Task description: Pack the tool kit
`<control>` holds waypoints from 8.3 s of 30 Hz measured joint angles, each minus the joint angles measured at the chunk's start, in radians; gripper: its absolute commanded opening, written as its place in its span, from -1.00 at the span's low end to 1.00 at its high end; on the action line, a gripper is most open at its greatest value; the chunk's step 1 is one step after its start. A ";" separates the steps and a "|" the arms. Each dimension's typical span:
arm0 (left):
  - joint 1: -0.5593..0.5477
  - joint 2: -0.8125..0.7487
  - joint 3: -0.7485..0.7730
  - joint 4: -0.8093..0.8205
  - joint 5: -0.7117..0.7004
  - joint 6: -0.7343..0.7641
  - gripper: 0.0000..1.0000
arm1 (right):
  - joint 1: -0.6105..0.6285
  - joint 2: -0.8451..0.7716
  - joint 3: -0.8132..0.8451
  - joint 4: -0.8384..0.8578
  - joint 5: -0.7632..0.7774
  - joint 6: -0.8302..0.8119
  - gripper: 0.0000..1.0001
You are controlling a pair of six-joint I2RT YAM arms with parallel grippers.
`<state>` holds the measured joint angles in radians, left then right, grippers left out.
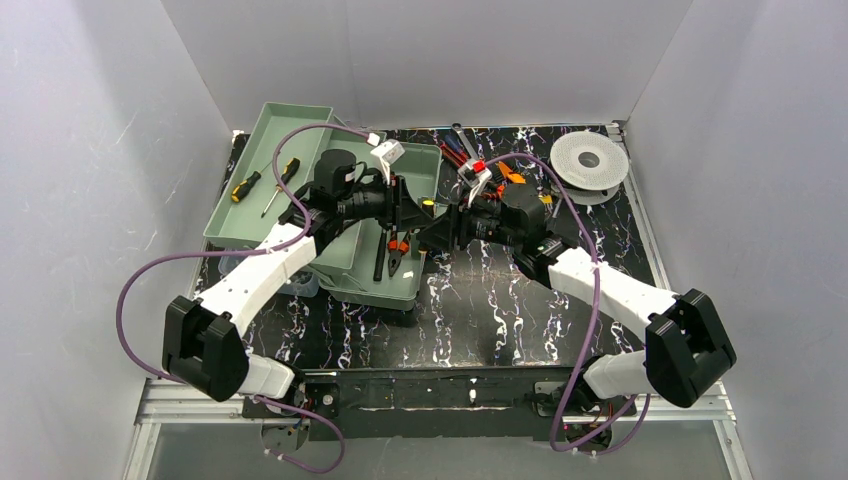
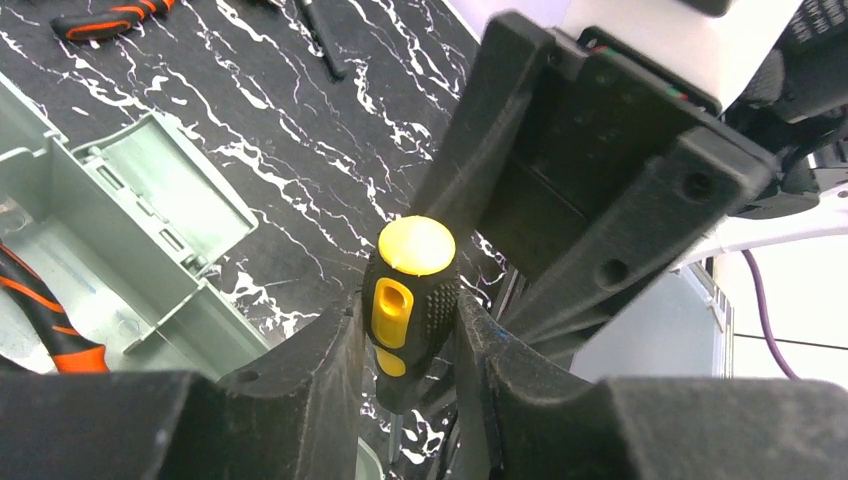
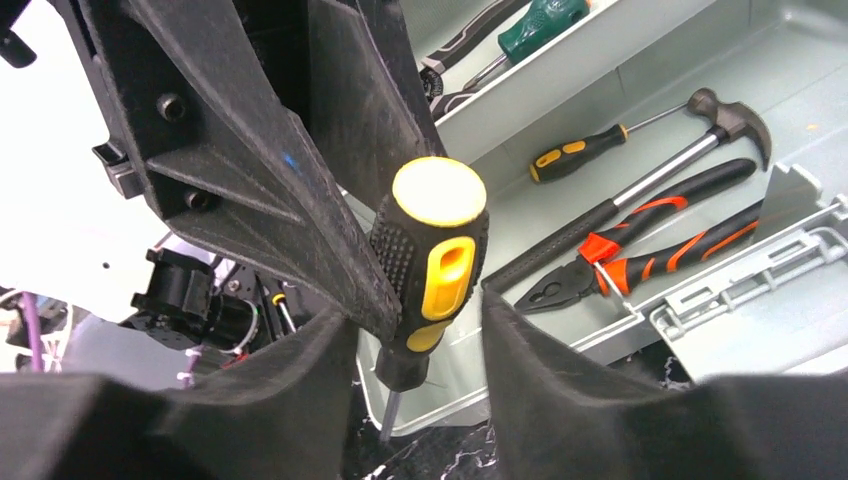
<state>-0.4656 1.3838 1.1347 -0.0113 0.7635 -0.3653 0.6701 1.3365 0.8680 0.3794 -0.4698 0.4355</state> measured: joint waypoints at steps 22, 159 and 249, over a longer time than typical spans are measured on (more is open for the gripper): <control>0.006 -0.016 0.757 -0.794 -0.945 0.422 -1.00 | 0.005 -0.369 -0.273 -0.085 0.375 -0.095 0.19; 1.091 0.235 -0.150 -0.289 -0.021 -0.379 0.28 | -0.013 0.136 -0.031 -0.328 0.606 0.248 -0.97; -0.431 0.163 0.410 -0.395 -0.844 -0.084 0.37 | -0.005 -0.261 -0.422 -0.122 0.868 0.217 0.61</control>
<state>-0.8963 1.5471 1.5452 -0.4061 -0.0803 -0.4496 0.6651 1.0752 0.4465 0.2569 0.3981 0.6525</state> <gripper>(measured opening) 0.666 0.795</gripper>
